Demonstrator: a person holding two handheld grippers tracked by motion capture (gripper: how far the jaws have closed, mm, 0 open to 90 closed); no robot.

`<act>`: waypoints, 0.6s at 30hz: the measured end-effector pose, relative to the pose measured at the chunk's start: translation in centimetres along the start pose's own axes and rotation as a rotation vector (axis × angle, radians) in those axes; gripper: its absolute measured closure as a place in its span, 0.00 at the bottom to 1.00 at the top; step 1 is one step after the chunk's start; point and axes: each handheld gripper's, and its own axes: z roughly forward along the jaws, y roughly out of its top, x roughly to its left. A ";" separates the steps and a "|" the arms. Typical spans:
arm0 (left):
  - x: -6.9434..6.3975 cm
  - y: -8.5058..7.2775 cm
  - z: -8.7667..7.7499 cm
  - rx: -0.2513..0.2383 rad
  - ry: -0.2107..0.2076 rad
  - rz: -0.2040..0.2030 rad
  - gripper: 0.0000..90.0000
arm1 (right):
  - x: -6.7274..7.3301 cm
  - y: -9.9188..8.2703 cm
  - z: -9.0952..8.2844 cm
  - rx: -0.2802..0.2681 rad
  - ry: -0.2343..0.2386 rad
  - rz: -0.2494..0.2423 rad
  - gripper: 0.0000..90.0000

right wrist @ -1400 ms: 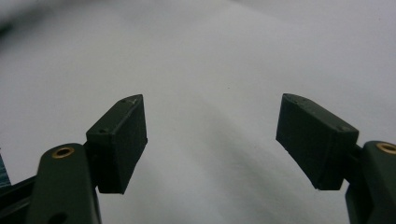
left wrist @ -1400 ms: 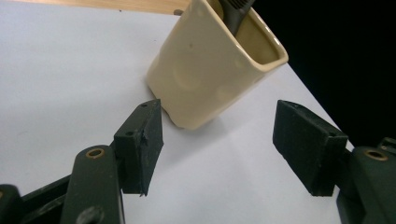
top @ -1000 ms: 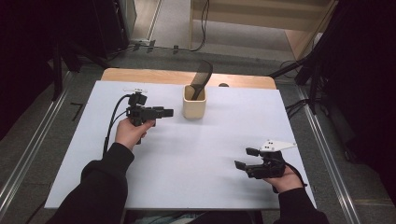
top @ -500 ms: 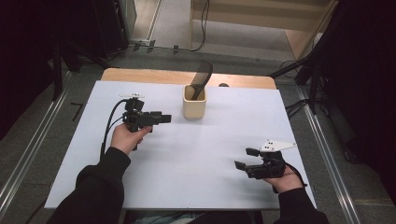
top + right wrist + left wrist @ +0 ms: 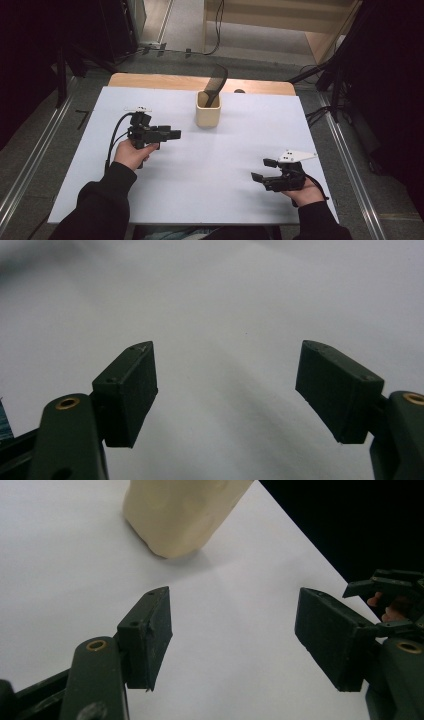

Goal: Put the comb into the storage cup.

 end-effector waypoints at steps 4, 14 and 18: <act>-0.2 -0.4 -0.3 -0.004 -0.019 0.009 0.34 | 0.0 0.0 0.0 0.000 0.000 0.001 0.25; -0.9 -1.5 -0.8 0.024 -0.029 0.041 0.32 | 0.0 0.0 0.0 0.001 0.000 0.002 0.25; -1.1 -1.9 -1.0 0.018 -0.010 0.045 0.32 | 0.0 0.0 0.1 0.002 -0.001 0.001 0.25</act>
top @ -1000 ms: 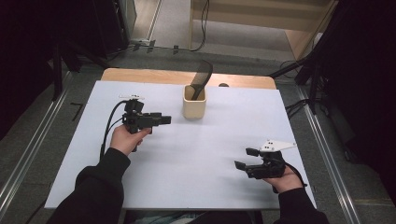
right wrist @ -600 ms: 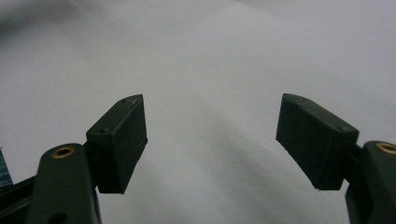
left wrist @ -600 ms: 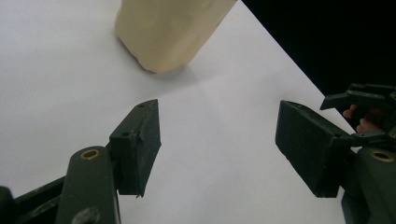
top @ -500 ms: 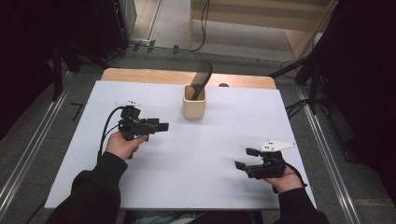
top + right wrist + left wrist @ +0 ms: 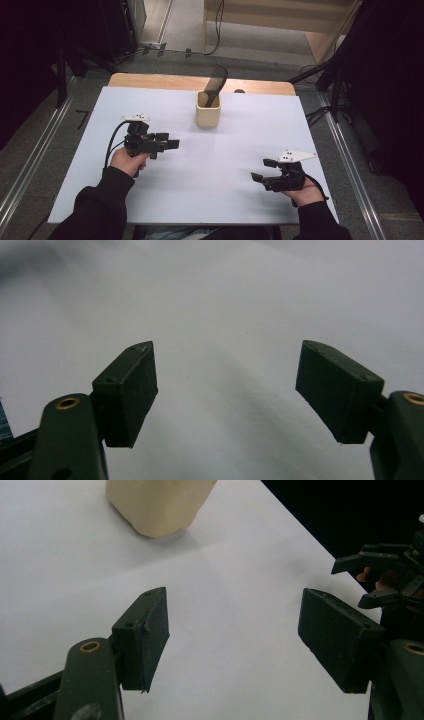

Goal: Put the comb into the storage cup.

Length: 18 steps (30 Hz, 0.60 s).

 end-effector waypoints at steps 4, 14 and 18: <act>-0.2 -0.5 -0.3 -0.002 0.002 0.004 0.31 | 0.0 0.0 0.0 -0.001 0.000 -0.001 0.25; -0.5 -1.5 -1.1 0.009 0.021 0.001 0.31 | 0.0 0.0 0.0 0.003 -0.001 0.004 0.25; -0.6 -2.0 -1.3 0.019 0.032 0.007 0.31 | 0.0 0.0 0.0 0.006 -0.005 0.000 0.25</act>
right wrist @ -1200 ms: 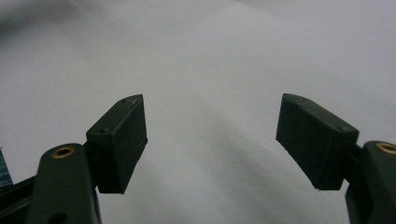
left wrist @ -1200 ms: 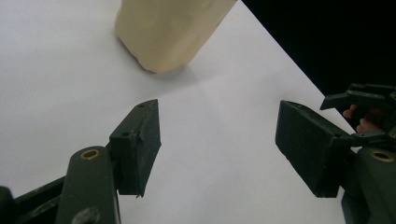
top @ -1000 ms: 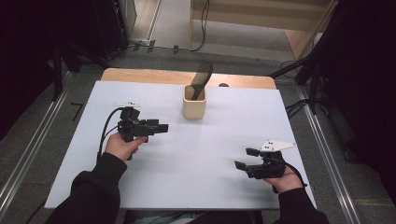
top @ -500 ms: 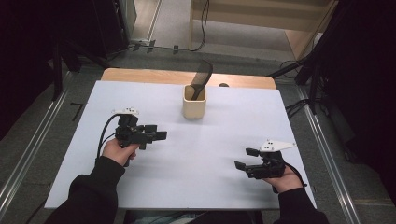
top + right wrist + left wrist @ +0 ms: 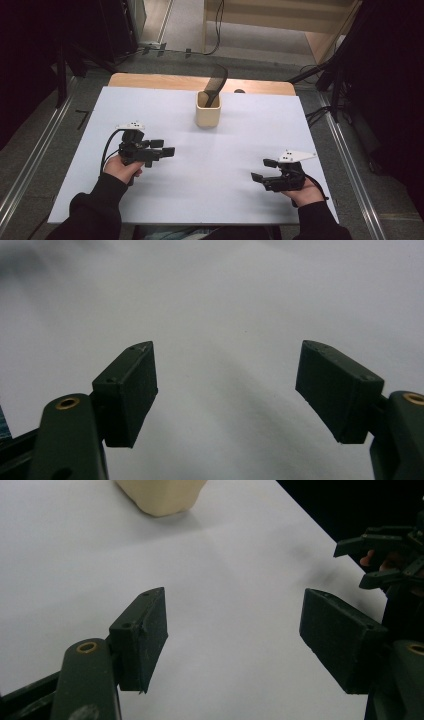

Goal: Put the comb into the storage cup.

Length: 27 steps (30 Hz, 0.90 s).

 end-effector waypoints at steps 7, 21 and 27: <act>-0.2 -0.9 -0.4 0.021 0.005 0.005 0.31 | 0.0 0.0 0.0 0.001 -0.001 0.001 0.25; -0.2 -2.0 -1.7 0.038 0.028 0.025 0.31 | 0.1 0.0 0.1 0.006 -0.001 -0.003 0.25; -0.3 -2.5 -2.1 0.052 0.037 0.036 0.31 | 0.1 0.0 0.1 0.009 0.000 -0.002 0.25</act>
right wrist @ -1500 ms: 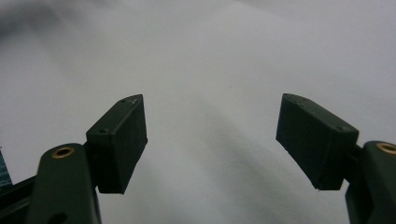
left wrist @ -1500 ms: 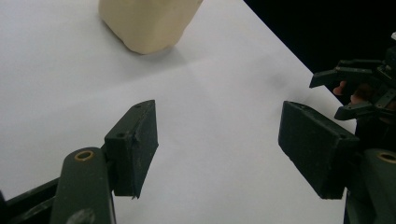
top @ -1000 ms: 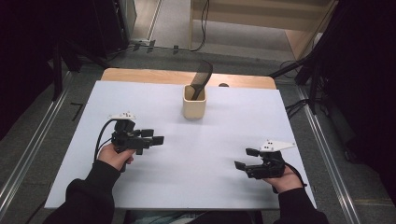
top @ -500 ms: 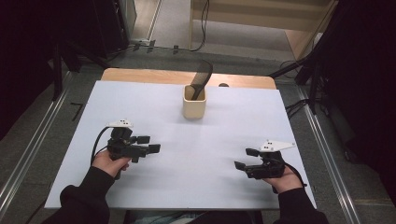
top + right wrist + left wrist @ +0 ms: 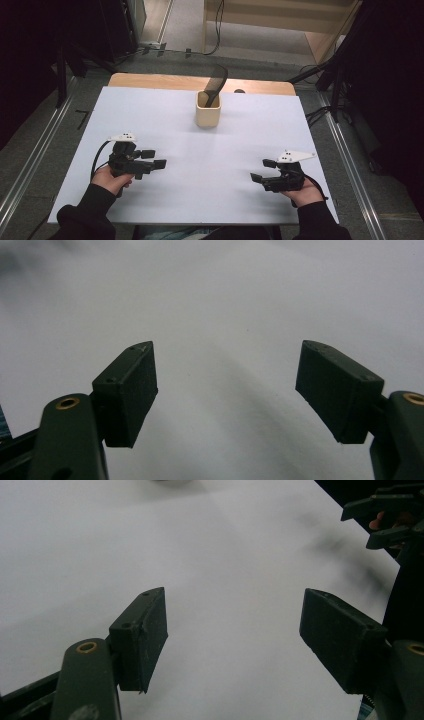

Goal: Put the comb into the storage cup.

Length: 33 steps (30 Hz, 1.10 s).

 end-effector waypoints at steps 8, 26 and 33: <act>0.3 -0.7 -0.6 0.004 0.008 -0.009 0.31 | 0.0 0.0 0.1 0.000 0.001 -0.006 0.25; 0.8 -1.1 -1.0 0.023 0.024 -0.013 0.31 | 0.1 0.0 0.1 0.005 0.000 -0.009 0.25; 0.8 -1.1 -1.0 0.024 0.022 -0.014 0.31 | 0.1 0.0 0.2 0.008 0.004 -0.010 0.25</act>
